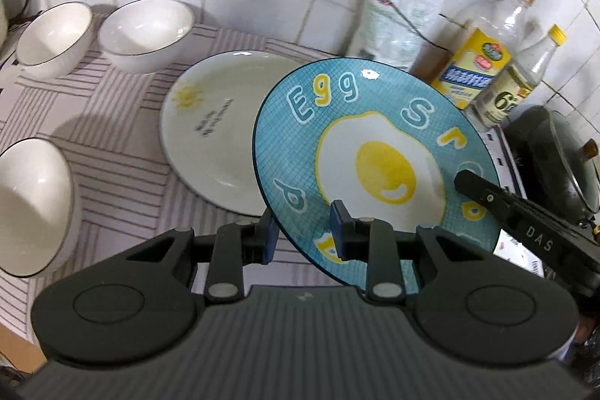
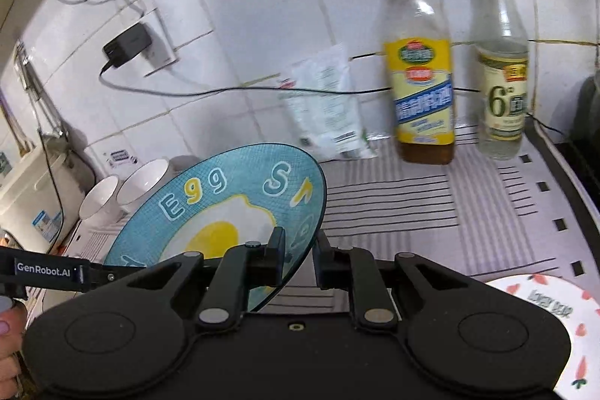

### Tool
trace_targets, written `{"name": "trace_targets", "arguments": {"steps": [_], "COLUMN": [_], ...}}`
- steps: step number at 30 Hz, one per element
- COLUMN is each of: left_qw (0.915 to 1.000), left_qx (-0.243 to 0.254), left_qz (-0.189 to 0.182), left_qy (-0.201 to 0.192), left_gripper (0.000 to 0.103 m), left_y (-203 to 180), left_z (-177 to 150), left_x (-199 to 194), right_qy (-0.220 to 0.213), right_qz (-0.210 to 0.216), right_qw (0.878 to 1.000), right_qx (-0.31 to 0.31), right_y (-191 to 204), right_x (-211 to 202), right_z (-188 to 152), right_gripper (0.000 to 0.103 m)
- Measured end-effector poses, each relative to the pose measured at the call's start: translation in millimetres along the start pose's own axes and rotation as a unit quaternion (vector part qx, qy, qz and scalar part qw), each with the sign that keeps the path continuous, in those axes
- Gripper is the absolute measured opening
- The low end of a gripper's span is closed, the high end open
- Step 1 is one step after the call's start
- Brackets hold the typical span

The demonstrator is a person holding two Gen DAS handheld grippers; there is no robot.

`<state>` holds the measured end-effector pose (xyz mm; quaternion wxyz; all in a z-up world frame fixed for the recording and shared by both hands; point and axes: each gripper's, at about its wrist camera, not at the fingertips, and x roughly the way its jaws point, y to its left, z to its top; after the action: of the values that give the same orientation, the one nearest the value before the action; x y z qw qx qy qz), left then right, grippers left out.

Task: Organize plates and bowls
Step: 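Lift the Egg plate with both grippers and carry it over the sun-print plate, then lower the Egg plate onto the sun-print plate and open both grippers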

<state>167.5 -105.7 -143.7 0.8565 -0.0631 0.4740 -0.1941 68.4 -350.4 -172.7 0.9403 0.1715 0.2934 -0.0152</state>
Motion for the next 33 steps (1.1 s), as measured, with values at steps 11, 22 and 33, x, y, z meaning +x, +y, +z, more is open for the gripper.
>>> {"name": "trace_targets", "arguments": {"steps": [11,22,33], "left_qw": [0.999,0.9978,0.996], "left_qx": [-0.037,-0.045,-0.042], "left_qz": [0.021,0.023,0.05], "left_qy": [0.015,0.042,0.061], "left_gripper": [0.028,0.03,0.03], "left_y": [44,64,64], "left_z": [5,16,38], "left_x": [9,28,43], "right_qy": [0.04,0.073,0.106], "right_qz": [0.035,0.021,-0.019], "right_qw": [0.999,0.997,0.993], "right_qx": [-0.006,-0.033,-0.037], "right_y": [31,51,65], "right_x": [44,71,91], "right_z": [-14,-10,-6], "right_gripper": [0.02,0.02,0.023]}}
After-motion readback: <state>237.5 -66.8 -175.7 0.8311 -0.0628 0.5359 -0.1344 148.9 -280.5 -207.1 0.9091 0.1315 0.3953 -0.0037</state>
